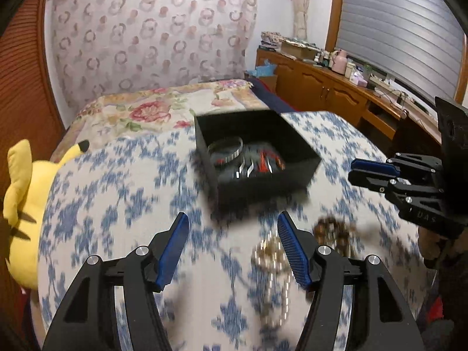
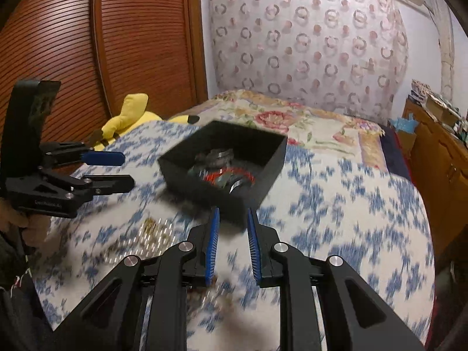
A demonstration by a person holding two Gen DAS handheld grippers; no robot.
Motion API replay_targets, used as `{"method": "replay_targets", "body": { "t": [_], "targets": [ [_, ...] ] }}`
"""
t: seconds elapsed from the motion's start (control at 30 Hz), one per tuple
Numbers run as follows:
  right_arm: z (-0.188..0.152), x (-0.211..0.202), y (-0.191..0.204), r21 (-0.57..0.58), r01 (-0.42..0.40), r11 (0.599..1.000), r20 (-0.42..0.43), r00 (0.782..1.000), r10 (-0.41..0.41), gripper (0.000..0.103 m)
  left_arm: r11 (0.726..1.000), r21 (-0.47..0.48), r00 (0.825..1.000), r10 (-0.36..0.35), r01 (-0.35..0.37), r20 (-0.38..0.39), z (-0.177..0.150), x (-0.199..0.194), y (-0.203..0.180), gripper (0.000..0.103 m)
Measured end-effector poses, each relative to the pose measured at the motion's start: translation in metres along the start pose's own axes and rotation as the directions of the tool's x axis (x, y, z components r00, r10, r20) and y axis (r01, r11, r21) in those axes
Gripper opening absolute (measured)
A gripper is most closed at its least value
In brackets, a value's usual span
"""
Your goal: Organize jewelry
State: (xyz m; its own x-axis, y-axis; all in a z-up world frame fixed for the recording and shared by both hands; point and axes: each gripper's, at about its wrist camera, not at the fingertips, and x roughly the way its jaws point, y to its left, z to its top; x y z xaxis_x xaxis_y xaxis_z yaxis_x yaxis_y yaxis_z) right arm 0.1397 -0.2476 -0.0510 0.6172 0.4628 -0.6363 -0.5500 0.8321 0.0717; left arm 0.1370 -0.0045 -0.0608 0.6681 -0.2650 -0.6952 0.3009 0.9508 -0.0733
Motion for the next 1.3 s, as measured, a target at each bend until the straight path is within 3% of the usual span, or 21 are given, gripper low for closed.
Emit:
{"method": "replay_targets", "body": {
  "t": [0.47,0.9,1.3],
  "targets": [
    [-0.045,-0.02,0.024,0.053,-0.026,0.998,-0.039,0.999,0.028,0.022,0.999,0.012,0.996,-0.031,0.032,-0.085,-0.05,0.0,-0.017,0.058],
    [-0.007,0.022,0.062,-0.044,-0.105,0.993,-0.072,0.992,0.102,0.021,0.999,-0.033,0.997,0.012,-0.015,-0.078,-0.07,-0.02,0.005,0.058],
    [0.01,0.074,0.077,-0.093,-0.131,0.987,-0.179,0.977,0.113,0.021,0.998,-0.063,0.998,-0.002,-0.001,-0.058,-0.077,-0.026,0.011,0.058]
  ]
}}
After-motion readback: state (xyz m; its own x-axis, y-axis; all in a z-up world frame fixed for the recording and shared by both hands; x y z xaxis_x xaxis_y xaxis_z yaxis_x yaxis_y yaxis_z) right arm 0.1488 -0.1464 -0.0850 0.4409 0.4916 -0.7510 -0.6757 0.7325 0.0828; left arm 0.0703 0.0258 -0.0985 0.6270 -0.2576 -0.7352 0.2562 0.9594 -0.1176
